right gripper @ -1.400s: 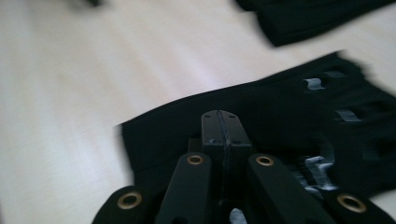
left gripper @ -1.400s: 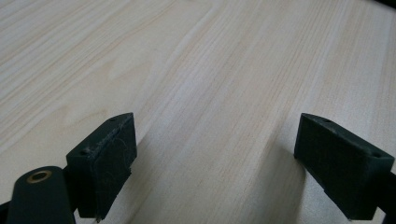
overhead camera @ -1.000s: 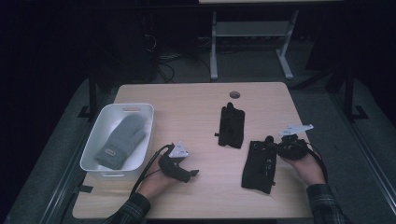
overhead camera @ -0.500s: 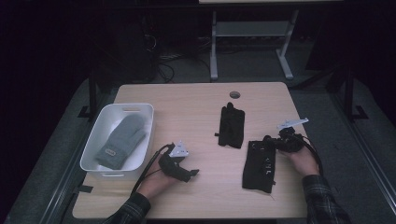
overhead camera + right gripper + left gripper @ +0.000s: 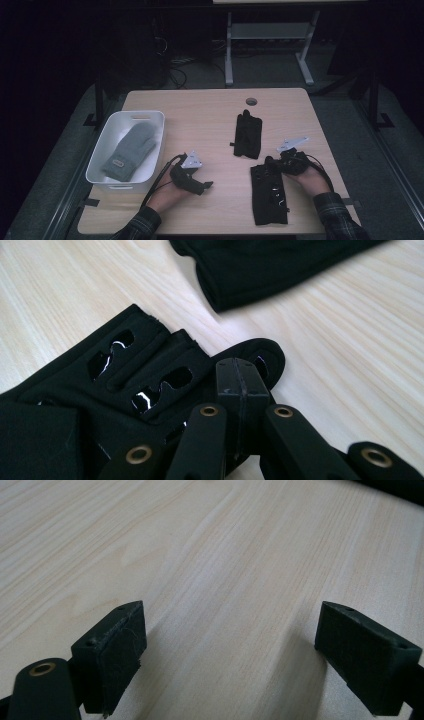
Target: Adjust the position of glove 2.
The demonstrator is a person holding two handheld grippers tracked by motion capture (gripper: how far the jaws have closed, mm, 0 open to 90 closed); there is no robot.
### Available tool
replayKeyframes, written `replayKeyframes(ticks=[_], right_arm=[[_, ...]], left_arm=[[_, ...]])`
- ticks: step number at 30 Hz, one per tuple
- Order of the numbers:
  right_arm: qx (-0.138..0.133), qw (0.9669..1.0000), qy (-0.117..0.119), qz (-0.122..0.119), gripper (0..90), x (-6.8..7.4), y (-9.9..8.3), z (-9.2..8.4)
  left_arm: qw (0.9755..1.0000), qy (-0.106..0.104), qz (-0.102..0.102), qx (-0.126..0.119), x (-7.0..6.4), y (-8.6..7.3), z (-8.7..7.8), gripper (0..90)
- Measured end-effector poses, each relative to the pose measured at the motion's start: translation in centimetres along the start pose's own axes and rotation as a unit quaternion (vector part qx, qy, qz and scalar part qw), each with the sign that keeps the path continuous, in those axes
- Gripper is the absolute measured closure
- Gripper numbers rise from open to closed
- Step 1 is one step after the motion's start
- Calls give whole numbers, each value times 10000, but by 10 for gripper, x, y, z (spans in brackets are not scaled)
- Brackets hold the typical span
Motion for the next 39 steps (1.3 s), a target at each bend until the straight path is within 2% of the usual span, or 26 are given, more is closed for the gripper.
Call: replayKeyframes(ticks=[5, 7, 9, 11, 14, 16, 18, 19, 23, 24, 25, 28, 29, 30, 31, 33, 39], right_arm=[[-9, 10000, 60, 69, 897, 0, 0, 0], [-100, 9998, 126, 94, 775, -1, 1, -2], [-240, 9995, 143, 166, 721, -4, 0, -7], [-362, 9991, -35, 220, 625, -9, -2, -12], [-608, 9970, -188, 439, 484, -22, -11, -23], [-713, 9951, -318, 609, 388, -32, -19, -29], [-697, 9938, -360, 785, 301, -38, -31, -32], [-658, 9933, -471, 820, 282, -41, -38, -33], [-740, 9920, -595, 830, 212, -49, -53, -39], [-827, 9909, -667, 826, 206, -52, -55, -40], [-833, 9908, -669, 833, 205, -53, -57, -40], [-803, 9904, -651, 921, 197, -58, -61, -38], [-801, 9904, -670, 909, 196, -59, -61, -38], [-817, 9903, -664, 902, 189, -59, -61, -38], [-843, 9904, -644, 885, 177, -60, -61, -37], [-828, 9907, -631, 874, 153, -59, -60, -36], [-805, 9910, -612, 881, 140, -59, -60, -35]], left_arm=[[10000, -7, 34, 28, 0, 0, 0, 121], [10000, -6, 38, 29, 0, 0, 0, 122], [10000, -6, 34, 27, 0, 0, 0, 122], [10000, -7, 32, 27, 0, 0, 0, 122], [10000, 2, 52, 27, 1, 0, 0, 123], [10000, 6, -20, 14, 0, 0, 0, 127], [10000, 52, -77, 22, 1, 0, -1, 137], [9999, 71, -78, 93, 2, 0, -2, 153], [9998, 62, -30, 204, 4, 5, -5, 337], [9999, 62, -17, 156, 4, 7, -6, 411], [9999, 65, 0, 113, 6, 12, -6, 468], [9999, -45, -137, -33, 12, 25, -4, 674], [9999, -76, -127, -65, 14, 29, -3, 771], [9997, -92, -165, -146, 16, 33, -1, 831], [9998, -106, -122, -150, 19, 37, 1, 893], [9996, -215, -111, -111, 24, 47, 8, 894], [9993, -283, -71, -226, 39, 74, 36, 893]])
Point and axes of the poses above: each handheld gripper's, and its own axes: z roughly forward along the jaws, y roughly out of its top, x roughly to its left, the point moved 6 cm from there along z, roughly forward along the jaws, and after that the axes turned 11 degrees about z, right-handed, at the moved point
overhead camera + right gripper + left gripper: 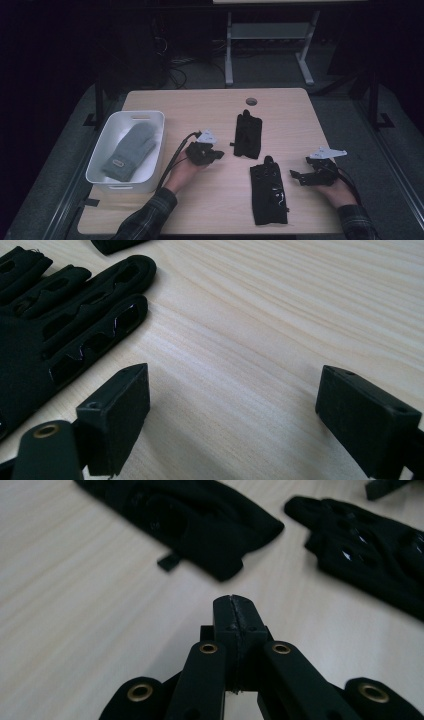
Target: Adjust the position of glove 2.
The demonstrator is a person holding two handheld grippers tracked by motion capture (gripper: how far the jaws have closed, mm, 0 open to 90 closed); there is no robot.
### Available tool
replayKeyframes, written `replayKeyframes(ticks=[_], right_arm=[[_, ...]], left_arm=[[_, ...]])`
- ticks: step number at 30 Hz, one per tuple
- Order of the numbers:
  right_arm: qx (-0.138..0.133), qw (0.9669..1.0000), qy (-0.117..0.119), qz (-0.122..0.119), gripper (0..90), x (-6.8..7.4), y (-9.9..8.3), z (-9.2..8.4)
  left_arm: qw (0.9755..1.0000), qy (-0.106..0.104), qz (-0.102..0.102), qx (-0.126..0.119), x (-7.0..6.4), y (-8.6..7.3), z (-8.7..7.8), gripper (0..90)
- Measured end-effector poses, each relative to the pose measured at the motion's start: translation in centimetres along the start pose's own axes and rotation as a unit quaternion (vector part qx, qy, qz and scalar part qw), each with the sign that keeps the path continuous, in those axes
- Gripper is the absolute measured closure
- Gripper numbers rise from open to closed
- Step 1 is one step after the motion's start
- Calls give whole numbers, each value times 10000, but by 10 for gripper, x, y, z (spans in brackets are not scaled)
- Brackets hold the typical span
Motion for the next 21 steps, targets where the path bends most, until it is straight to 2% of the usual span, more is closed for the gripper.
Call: replayKeyframes(ticks=[3, 8, 9, 12, 14, 17, 21], right_arm=[[1, 10000, 3, -10, 140, 0, 0, 0], [-1, 10000, -6, -11, 140, -1, 0, 0], [-1, 10000, -7, -10, 140, -1, 0, 0], [-7, 10000, -8, -22, 140, -1, 0, 0], [-6, 10000, -9, -19, 140, -1, 0, 0], [-8, 10000, -9, -22, 140, -1, 0, 0], [-6, 10000, -8, -19, 140, -1, 0, 0]], left_arm=[[10000, 10, 33, -32, 9, 14, 15, 894], [9999, -7, -19, -119, 22, 35, 38, 893], [9998, -24, -84, -176, 24, 39, 44, 893], [9999, 22, -49, -116, 30, 48, 56, 893], [9999, 73, -117, -84, 38, 53, 65, 893], [9998, 115, -189, -28, 46, 57, 75, 893], [9993, 120, -297, 202, 52, 48, 89, 893]])
Point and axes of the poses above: each handheld gripper's, and its own axes: z roughly forward along the jaws, y roughly out of its top, x roughly to its left, the point moved 6 cm from there along z, roughly forward along the jaws, and after that the axes turned 11 degrees about z, right-handed, at the moved point
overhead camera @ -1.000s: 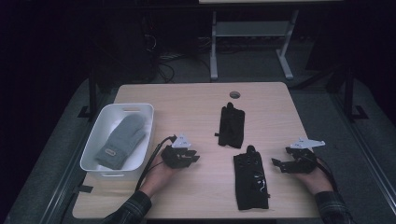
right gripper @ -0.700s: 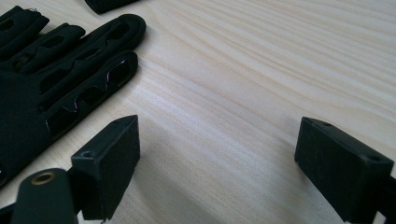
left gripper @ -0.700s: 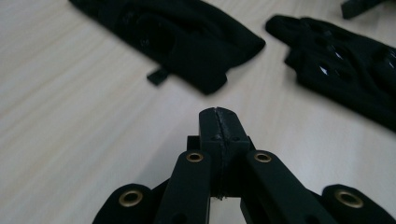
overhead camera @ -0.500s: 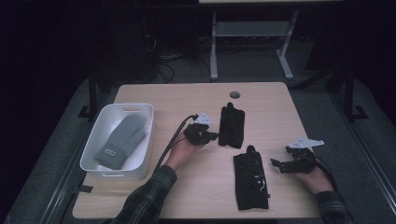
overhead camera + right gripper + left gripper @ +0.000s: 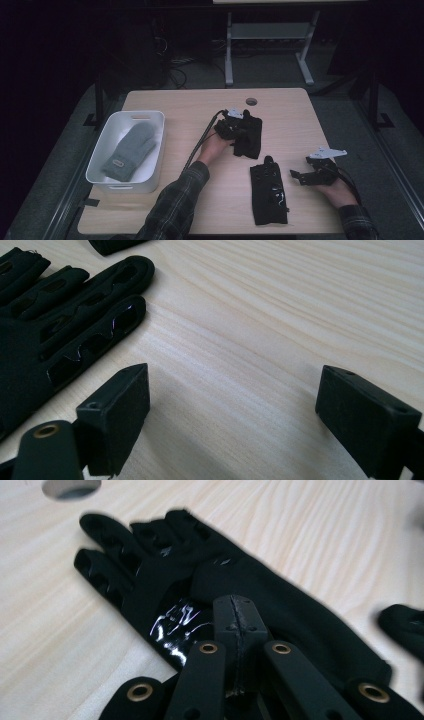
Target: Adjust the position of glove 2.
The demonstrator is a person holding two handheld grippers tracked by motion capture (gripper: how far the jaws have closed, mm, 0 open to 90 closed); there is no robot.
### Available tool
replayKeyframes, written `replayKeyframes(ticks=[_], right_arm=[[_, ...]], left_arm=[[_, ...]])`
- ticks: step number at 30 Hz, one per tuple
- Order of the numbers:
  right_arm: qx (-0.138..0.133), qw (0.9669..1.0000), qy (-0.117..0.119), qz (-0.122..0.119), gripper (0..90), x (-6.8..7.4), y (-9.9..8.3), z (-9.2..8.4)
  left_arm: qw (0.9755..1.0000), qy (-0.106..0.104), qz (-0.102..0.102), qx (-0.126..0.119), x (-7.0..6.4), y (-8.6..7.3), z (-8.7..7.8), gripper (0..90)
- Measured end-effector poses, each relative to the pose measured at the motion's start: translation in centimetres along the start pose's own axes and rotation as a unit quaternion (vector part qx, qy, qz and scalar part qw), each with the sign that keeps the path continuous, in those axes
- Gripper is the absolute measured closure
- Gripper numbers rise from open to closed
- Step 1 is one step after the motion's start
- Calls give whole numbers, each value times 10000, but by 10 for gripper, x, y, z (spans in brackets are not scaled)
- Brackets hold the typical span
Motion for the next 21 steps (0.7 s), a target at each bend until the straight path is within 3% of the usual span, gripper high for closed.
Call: replayKeyframes(ticks=[2, 3, 8, 13, 21], right_arm=[[2, 10000, -2, 6, 140, 0, 0, 0], [3, 10000, -2, 7, 140, 0, 0, 0], [4, 10000, -4, 9, 140, 0, 0, 0], [6, 10000, -5, 8, 140, 0, 0, 0], [15, 10000, -12, 14, 140, 0, 0, 0]], left_arm=[[9999, -31, -45, 100, 1, -6, 4, 893], [9998, -71, -203, -31, 1, -7, 4, 894], [9998, -23, -169, 41, -1, -12, -2, 894], [9996, -48, -280, 1, -6, -26, -17, 894], [9995, -151, -275, 21, -24, -51, -45, 894]])
Point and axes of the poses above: each handheld gripper's, and its own axes: z roughly forward along the jaws, y roughly out of its top, x roughly to its left, the point moved 6 cm from there along z, roughly forward along the jaws, and after that the axes turned 11 degrees about z, right-handed, at the moved point
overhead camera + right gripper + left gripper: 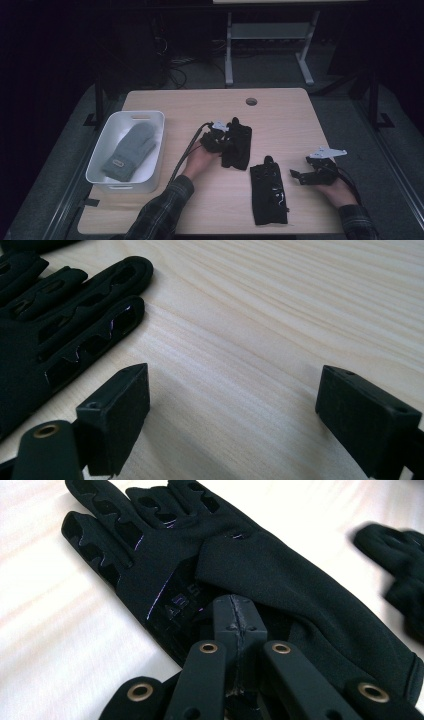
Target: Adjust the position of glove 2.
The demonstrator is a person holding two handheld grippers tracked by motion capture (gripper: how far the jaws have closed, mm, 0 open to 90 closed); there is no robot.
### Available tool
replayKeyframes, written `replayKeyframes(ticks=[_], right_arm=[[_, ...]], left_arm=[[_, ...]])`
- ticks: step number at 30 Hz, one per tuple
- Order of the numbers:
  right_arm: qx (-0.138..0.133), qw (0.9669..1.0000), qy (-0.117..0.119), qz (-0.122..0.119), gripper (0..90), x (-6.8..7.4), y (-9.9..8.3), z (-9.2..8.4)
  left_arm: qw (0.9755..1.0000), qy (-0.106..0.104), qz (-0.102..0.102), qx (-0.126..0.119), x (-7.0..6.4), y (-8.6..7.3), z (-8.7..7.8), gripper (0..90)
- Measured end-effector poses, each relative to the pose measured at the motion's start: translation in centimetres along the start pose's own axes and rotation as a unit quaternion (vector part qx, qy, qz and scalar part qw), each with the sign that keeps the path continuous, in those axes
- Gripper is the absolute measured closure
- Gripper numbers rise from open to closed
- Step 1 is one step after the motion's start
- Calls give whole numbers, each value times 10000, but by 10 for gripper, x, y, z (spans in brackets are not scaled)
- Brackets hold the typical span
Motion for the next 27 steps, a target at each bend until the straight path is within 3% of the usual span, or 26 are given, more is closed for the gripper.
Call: replayKeyframes(ticks=[8, 15, 20, 23, 27], right_arm=[[4, 10000, -79, 38, 111, -1, 1, 1], [5, 10000, -40, 15, 160, 0, 1, 0], [75, 9998, 167, -67, 395, 9, 5, -6], [48, 9986, 496, -186, 542, 24, 8, -11], [155, 9947, 949, -367, 715, 48, 10, -14]], left_arm=[[9999, -112, -70, -72, -21, -21, -21, 894], [9995, -290, -9, 93, -39, -30, -35, 894], [9984, -437, 223, 292, -55, -38, -45, 894], [9978, -516, 289, 299, -60, -42, -50, 894], [9974, -628, 218, 285, -66, -48, -56, 894]])
Point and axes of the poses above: each handheld gripper's, and its own axes: z roughly forward along the jaws, y roughly out of its top, x roughly to its left, the point moved 6 cm from there along z, roughly forward along the jaws, and after that the axes turned 11 degrees about z, right-handed, at the moved point
